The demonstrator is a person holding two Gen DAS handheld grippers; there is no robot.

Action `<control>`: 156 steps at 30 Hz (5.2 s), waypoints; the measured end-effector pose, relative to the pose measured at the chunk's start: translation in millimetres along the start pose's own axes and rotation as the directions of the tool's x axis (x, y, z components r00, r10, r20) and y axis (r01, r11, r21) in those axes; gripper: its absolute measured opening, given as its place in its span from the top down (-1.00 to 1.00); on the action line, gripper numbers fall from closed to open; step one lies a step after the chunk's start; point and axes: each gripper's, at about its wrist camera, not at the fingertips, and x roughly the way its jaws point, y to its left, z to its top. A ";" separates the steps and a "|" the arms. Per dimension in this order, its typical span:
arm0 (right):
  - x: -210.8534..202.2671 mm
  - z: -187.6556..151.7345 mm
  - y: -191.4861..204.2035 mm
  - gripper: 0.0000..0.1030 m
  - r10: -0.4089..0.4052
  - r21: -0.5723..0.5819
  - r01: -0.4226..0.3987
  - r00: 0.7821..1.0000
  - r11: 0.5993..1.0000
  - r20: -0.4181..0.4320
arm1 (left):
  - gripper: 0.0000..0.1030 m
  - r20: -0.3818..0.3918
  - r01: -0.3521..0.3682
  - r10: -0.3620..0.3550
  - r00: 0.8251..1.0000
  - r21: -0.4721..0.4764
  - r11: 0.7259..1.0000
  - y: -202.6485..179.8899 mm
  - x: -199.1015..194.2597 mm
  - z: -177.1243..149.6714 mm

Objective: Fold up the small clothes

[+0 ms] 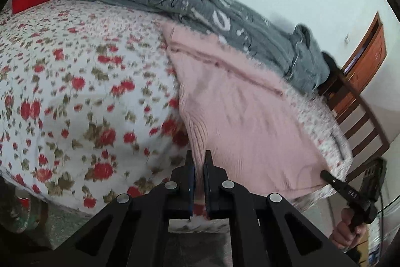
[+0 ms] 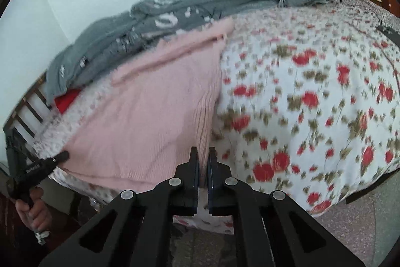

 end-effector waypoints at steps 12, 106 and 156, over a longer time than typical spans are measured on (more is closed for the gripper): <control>-33.2 94.9 19.5 0.90 0.157 0.089 -0.171 0.978 0.981 0.137 | 0.87 0.120 0.083 -0.077 0.990 -0.050 0.995 -20.4 -26.2 85.1; 330.7 284.4 10.7 0.47 -0.216 -0.168 0.200 0.973 0.965 -0.085 | -0.01 -0.019 -0.227 0.245 0.969 0.310 0.923 -18.5 304.7 254.7; 322.2 283.1 18.1 0.40 -0.256 -0.211 0.237 0.964 0.948 -0.066 | -0.12 -0.018 -0.210 0.227 0.974 0.306 0.929 -20.3 301.2 252.4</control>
